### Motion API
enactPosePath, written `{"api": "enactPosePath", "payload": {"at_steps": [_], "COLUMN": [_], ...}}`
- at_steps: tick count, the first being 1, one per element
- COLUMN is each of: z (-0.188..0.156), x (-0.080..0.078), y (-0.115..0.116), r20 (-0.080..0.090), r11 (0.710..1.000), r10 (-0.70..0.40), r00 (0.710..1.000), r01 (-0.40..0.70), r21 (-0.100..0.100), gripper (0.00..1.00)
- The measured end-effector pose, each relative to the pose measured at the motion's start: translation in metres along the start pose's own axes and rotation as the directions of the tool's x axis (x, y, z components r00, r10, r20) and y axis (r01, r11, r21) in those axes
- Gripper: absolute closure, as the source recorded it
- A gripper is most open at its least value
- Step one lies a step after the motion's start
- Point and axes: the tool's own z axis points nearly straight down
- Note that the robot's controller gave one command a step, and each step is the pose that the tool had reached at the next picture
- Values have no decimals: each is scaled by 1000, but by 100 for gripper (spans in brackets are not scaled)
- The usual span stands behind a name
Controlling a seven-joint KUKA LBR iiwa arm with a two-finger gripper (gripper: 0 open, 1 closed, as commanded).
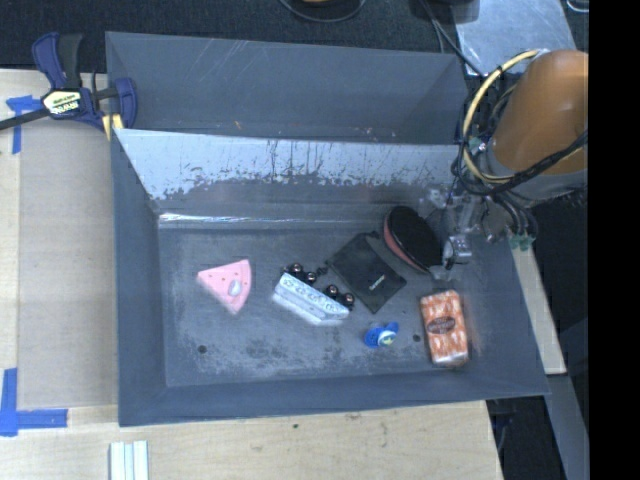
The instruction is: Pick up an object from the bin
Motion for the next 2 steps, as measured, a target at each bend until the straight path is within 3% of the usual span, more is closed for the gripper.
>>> {"api": "enactPosePath", "payload": {"at_steps": [1,2], "z": [-5,88], "x": [-1,-11], "y": [1,48], "r20": [8,9], "r11": [1000,1000], "r10": [-3,-24], "r00": [1000,1000], "r01": [3,24], "r21": [1,-2], "gripper": [0,0]}}
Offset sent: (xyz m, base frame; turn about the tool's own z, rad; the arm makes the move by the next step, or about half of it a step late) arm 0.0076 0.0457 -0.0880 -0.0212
